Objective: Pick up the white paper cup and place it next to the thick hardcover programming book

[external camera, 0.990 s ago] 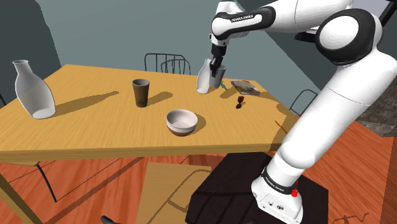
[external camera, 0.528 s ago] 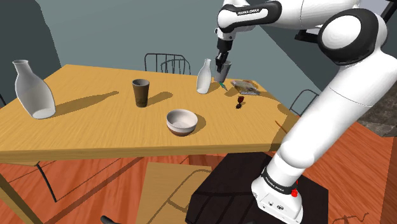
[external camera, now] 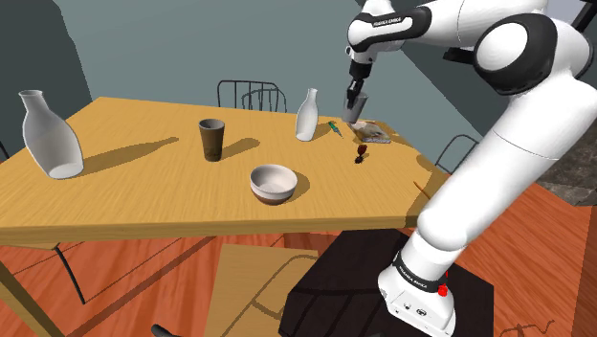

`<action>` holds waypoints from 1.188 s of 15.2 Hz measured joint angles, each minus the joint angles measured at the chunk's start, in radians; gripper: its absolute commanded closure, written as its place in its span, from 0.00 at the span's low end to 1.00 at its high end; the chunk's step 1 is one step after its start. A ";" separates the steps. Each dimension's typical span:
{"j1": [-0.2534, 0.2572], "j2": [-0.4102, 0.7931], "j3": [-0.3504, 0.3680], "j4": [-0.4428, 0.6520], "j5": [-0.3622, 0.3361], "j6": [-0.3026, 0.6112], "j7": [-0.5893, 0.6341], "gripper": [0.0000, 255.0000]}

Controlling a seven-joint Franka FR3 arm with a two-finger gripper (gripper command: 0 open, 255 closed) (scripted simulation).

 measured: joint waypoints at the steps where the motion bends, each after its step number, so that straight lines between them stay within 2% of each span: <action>1: -0.010 -0.006 -0.012 -0.006 -0.001 0.003 -0.023 1.00; 11: -0.125 0.112 -0.149 0.116 0.068 0.014 -0.293 1.00; 18: -0.239 0.261 -0.225 0.279 0.173 -0.012 -0.498 1.00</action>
